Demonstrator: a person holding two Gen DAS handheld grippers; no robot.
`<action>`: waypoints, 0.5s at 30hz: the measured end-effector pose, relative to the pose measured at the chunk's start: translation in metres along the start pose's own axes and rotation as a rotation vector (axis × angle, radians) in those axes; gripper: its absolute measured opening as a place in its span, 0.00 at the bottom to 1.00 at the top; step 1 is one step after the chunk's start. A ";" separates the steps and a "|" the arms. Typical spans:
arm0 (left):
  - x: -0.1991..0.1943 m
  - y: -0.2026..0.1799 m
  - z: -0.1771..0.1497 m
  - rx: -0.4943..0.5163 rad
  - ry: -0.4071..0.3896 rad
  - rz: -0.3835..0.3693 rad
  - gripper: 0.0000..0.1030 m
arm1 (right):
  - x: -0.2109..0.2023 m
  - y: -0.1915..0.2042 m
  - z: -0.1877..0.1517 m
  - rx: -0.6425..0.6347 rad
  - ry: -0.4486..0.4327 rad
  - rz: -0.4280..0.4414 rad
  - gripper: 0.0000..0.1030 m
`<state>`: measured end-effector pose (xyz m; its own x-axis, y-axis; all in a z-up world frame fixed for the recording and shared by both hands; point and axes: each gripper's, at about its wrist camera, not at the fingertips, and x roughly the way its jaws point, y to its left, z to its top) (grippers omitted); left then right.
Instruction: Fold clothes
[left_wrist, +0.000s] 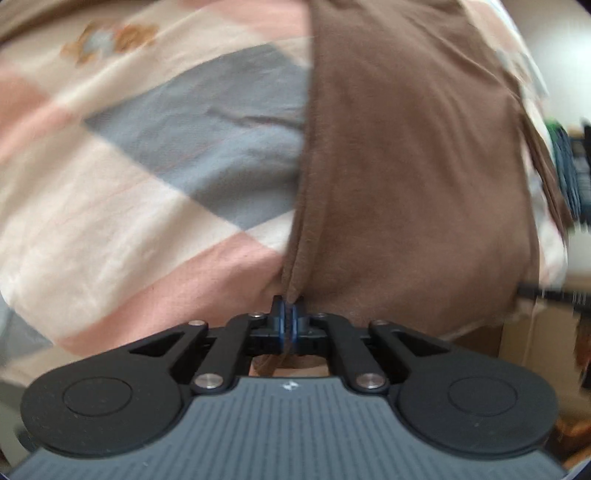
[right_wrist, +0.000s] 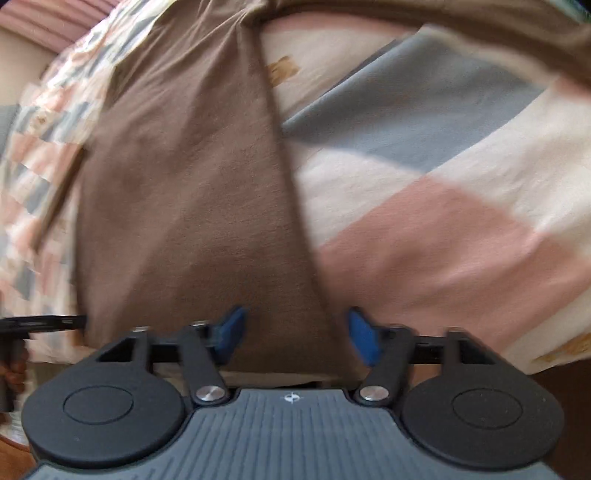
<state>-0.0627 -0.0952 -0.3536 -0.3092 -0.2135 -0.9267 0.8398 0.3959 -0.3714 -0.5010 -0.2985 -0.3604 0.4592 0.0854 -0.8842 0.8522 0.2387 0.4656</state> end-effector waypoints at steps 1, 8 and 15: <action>-0.006 -0.001 -0.003 0.029 -0.003 -0.015 0.01 | -0.001 0.005 -0.004 0.000 -0.009 -0.005 0.03; -0.028 0.000 -0.040 0.024 -0.073 -0.023 0.01 | -0.039 -0.001 -0.013 0.046 -0.074 -0.070 0.01; 0.005 -0.020 -0.034 0.035 0.002 0.192 0.07 | -0.013 -0.007 -0.006 0.031 -0.013 -0.232 0.01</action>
<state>-0.0967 -0.0742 -0.3530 -0.1427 -0.1351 -0.9805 0.8986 0.3976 -0.1856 -0.5141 -0.2950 -0.3527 0.2529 0.0191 -0.9673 0.9425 0.2207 0.2508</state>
